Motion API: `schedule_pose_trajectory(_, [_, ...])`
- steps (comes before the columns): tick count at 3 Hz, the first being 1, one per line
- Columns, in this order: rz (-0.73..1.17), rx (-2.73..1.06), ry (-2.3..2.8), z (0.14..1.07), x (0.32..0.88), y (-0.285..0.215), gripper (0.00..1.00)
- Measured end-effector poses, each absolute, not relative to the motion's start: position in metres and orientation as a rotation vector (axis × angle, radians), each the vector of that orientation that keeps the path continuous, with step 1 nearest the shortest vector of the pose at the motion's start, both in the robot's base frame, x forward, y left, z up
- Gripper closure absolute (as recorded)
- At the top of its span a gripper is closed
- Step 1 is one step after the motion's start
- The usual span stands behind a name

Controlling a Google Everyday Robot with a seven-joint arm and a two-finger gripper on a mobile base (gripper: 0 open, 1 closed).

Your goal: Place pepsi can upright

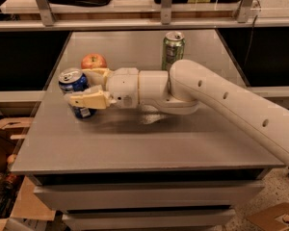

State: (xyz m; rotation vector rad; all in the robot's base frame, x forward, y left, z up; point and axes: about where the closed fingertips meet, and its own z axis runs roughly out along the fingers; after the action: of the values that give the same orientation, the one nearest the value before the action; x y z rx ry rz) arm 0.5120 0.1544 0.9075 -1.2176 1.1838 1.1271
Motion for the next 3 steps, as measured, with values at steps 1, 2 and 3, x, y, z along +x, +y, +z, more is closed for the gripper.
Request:
schedule_pose_trajectory(1, [1.134, -1.23, 1.173, 0.909, 0.513, 0.157, 0.0])
schedule_pose_trajectory(2, [1.132, -1.241, 1.167, 0.913, 0.514, 0.154, 0.0])
schedule_pose_trajectory(3, [1.126, -1.247, 1.166, 0.919, 0.514, 0.144, 0.0])
